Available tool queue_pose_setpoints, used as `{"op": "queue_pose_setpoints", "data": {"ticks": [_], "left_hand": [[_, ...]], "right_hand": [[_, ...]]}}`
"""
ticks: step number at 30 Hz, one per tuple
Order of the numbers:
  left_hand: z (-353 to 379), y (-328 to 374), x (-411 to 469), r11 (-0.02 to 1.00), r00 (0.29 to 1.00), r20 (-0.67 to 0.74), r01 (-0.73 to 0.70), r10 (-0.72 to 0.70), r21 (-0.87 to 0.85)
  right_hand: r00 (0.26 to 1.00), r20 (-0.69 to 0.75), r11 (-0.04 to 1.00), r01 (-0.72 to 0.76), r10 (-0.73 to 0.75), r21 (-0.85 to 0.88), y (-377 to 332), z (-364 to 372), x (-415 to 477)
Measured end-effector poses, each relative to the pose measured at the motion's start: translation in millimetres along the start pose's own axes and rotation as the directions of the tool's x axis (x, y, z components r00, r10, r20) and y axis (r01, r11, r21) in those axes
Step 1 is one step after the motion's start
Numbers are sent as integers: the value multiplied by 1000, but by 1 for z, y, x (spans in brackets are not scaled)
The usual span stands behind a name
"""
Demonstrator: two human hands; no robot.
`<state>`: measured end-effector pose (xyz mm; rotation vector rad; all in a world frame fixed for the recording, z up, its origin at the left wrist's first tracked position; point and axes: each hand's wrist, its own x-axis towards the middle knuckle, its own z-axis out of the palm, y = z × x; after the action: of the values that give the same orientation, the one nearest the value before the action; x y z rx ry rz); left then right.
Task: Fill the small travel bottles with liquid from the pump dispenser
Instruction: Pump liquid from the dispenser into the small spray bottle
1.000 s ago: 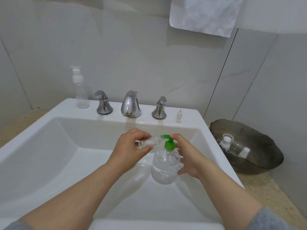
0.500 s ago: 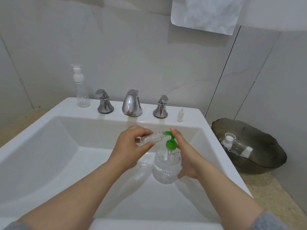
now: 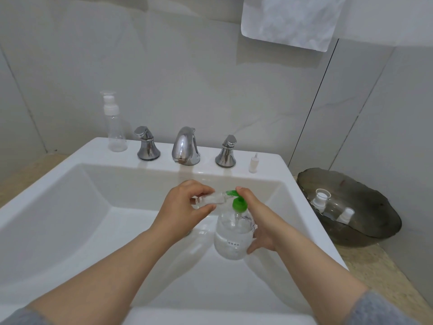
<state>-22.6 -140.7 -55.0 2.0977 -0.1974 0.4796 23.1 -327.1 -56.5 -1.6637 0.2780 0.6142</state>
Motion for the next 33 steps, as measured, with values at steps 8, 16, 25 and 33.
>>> {"op": "queue_pose_setpoints", "data": {"ticks": [8, 16, 25, 33], "left_hand": [[-1, 4, 0, 1000, 1000, -24, 3, -3, -17], [-1, 5, 3, 1000, 999, -51, -14, 13, -23], [-1, 7, 0, 999, 999, -39, 16, -18, -46], [0, 3, -1, 999, 1000, -7, 14, -14, -46]], "right_hand": [[999, 24, 1000, -24, 25, -11, 0, -3, -6], [1000, 26, 1000, 16, -16, 10, -3, 2, -13], [999, -9, 999, -38, 38, 14, -4, 4, -10], [999, -42, 1000, -22, 22, -16, -3, 6, -7]]}}
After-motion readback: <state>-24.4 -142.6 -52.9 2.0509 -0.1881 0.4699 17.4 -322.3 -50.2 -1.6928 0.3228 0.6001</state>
